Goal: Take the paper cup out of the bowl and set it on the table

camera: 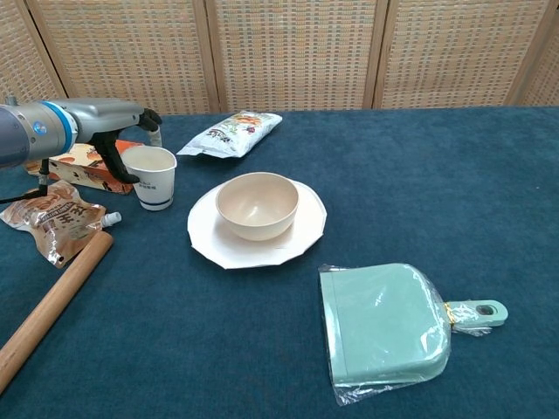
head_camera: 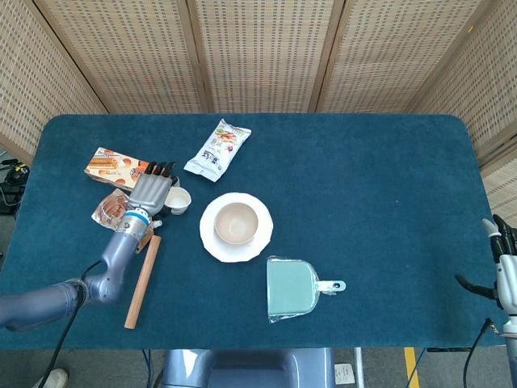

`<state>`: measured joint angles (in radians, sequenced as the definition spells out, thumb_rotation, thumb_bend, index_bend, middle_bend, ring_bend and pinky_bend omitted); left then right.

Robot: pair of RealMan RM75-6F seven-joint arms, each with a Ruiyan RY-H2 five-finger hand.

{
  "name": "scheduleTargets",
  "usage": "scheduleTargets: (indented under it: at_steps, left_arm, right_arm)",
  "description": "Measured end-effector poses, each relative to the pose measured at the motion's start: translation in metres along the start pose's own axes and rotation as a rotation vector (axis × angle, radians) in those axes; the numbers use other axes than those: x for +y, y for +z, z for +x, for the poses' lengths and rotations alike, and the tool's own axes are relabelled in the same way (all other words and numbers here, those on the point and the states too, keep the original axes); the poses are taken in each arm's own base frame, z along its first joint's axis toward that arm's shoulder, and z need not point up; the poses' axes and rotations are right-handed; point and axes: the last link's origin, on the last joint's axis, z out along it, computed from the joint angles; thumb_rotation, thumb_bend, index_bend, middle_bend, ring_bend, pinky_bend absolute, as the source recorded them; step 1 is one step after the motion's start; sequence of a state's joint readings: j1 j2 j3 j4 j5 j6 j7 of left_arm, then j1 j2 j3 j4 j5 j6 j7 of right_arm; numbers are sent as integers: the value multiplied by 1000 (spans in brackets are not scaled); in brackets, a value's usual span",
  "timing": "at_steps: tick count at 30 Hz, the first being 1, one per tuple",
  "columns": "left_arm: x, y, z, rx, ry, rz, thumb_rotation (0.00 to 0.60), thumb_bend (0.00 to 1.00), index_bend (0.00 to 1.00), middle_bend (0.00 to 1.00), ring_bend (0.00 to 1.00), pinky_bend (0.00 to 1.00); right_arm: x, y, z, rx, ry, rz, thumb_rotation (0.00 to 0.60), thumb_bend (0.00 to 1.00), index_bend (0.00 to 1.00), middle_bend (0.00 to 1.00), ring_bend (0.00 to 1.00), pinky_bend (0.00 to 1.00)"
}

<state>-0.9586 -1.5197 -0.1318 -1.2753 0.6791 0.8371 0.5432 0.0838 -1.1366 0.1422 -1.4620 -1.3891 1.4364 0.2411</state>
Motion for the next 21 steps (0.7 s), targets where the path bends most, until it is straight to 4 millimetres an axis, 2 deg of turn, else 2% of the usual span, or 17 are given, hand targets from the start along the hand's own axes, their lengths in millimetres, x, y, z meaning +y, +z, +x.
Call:
scheduleTargets:
  at_steps: [4,6,9,14,21]
  left_arm:
    - [0,-1,-2,4,8,0,600,114,227,0,0,0]
    - [-1,-2,-1,6,7,0,600,50,136,0,0,0]
    - [-3,-5,3,17,4,2,600,29,49,0,0,0]
    - [-5,-17,16,60,-24,-5,600,25,18,0,0,0]
    - [-16,-58,32,209,-38,2,600,25,15,0,0,0]
  right_arm:
    - [0,0,0,0,1,0,600,126,0,0,0,0]
    - [0,0,0,1,0,1,600,126,0,0,0,0]
    - [-1,-1,0,2,-1,5,600,126,0,0,0,0]
    - [-3,-1,-1,-4,-4,10,600,126,0,0,0,0]
    - [-5,-2,-5,-15,-18,18,600,126,0,0,0,0]
